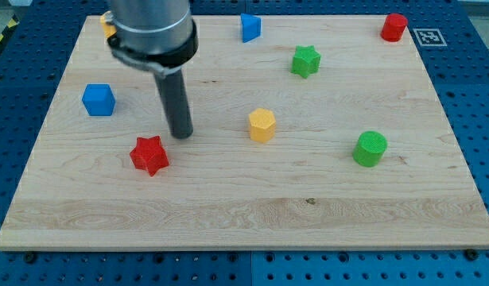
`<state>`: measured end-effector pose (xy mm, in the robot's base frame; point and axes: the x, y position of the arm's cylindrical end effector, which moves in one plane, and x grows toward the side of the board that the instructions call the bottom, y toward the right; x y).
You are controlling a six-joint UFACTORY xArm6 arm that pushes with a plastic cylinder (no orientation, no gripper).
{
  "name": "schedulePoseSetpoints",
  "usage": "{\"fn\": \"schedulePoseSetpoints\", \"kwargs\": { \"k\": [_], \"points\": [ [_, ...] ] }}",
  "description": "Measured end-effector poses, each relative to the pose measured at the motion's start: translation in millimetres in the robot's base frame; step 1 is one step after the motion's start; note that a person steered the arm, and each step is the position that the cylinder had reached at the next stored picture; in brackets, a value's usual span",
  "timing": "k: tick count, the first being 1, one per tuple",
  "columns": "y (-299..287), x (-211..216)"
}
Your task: Push the blue cube diagonal to the top left of the yellow hexagon
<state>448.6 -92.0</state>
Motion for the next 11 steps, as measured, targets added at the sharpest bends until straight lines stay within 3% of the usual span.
{"fn": "schedulePoseSetpoints", "kwargs": {
  "k": [1, 2, 3, 4, 5, 7, 11],
  "points": [
    [-16, -65],
    [-79, -134],
    [-169, -168],
    [-213, -163],
    [-213, -157],
    [-213, -33],
    [-177, -33]
  ]
}}
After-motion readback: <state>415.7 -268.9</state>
